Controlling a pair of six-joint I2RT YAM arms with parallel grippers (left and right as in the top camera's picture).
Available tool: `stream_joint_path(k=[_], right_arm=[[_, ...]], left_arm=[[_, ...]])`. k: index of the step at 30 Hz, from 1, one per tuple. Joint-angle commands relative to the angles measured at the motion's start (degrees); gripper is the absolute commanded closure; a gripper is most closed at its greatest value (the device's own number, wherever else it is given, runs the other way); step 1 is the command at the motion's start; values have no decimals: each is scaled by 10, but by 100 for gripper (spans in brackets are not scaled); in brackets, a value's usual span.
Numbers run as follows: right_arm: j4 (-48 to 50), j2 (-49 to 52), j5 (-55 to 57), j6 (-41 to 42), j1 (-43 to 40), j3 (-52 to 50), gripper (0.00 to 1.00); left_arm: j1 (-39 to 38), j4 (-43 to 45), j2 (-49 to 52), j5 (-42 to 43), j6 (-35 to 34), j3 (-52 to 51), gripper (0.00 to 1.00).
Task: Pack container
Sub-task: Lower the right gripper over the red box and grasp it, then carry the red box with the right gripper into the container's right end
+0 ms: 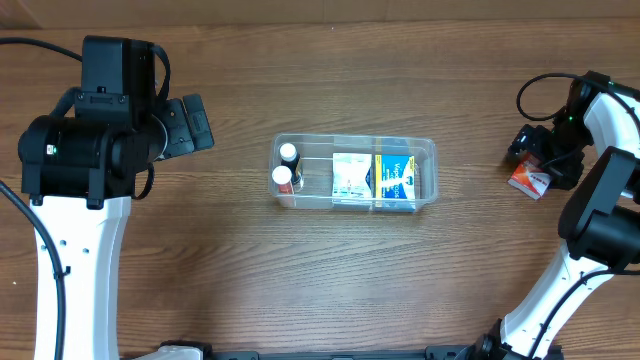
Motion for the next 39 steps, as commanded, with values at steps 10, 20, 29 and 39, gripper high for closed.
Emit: stream_joint_path(k=[10, 20, 29, 39], right_arm=[[-13, 7, -9, -11, -1, 0, 19], [-18, 7, -9, -11, -1, 0, 34], [-39, -25, -18, -10, 7, 26, 39], [-65, -208, -70, -19, 111, 40, 42]], left_arm=[[3, 3, 3, -8, 11, -3, 0], [3, 2, 3, -8, 11, -3, 0], [3, 3, 3, -8, 11, -3, 0], [3, 3, 3, -8, 11, -3, 0]])
